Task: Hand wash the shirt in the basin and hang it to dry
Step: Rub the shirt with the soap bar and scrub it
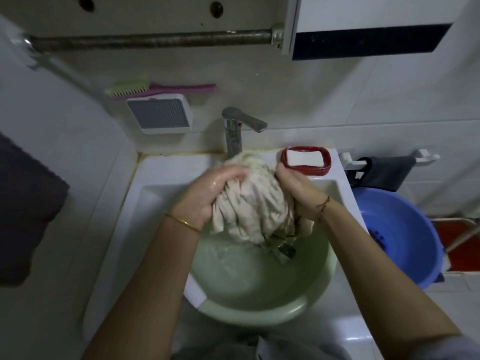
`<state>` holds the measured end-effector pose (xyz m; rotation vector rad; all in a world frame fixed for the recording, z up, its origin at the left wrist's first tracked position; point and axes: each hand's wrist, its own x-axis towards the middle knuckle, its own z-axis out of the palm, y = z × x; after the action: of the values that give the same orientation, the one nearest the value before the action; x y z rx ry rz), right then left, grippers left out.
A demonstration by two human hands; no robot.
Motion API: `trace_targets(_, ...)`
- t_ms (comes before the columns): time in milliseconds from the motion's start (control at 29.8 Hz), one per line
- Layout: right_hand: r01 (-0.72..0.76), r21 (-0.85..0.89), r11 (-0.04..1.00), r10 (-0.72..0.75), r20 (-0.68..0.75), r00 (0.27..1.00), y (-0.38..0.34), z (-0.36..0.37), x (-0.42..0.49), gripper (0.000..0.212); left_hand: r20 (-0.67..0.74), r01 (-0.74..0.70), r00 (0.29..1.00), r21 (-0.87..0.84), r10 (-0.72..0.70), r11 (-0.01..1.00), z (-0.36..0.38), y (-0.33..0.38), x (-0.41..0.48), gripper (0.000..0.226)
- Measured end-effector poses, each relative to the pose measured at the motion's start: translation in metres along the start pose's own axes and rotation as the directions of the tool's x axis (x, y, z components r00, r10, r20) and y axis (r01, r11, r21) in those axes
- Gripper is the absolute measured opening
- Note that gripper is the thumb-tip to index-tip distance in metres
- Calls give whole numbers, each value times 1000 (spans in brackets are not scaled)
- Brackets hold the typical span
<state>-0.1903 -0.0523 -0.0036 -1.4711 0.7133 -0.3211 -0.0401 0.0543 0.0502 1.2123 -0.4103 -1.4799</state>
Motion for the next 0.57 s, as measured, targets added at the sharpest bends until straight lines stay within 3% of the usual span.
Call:
trace_targets(67, -45, -16, 999, 47, 251, 967, 10, 2, -5, 63, -39, 11, 999, -134, -16, 991, 1, 16, 2, 18)
trace_targets(134, -59, -116, 991, 97, 355, 930, 20, 6, -7, 70, -32, 12, 999, -154, -17, 988, 3, 25, 2, 20)
trace_targets(201, -61, -154, 986, 105, 292, 951, 23, 5, -8, 63, -24, -23, 1000, -212, 19, 977, 1, 26, 1, 22)
trace_targets(268, -65, -73, 995, 79, 210, 974, 28, -4, -9, 55, -30, -69, 998, -278, 63, 958, -4, 21, 0, 39)
trace_targets(336, -63, 133, 989, 42, 155, 987, 34, -13, -11, 54, -66, -103, 994, -292, 88, 951, -11, 12, -1, 47)
trace_targets(436, -88, 440, 894, 60, 76, 995, 41, -22, -9, 80, -155, -26, 988, -207, -6, 978, -11, -9, -3, 33)
trace_targets(470, -87, 506, 858, 67, 58, 996, 42, -25, -7, 77, -185, 0, 982, -164, -31, 986, -9, -18, -3, 33)
trace_targets(570, -65, 529, 846, 133, -91, 987, 35, -31, -2, 35, -222, -1, 974, -179, -39, 984, -5, -45, -1, 31)
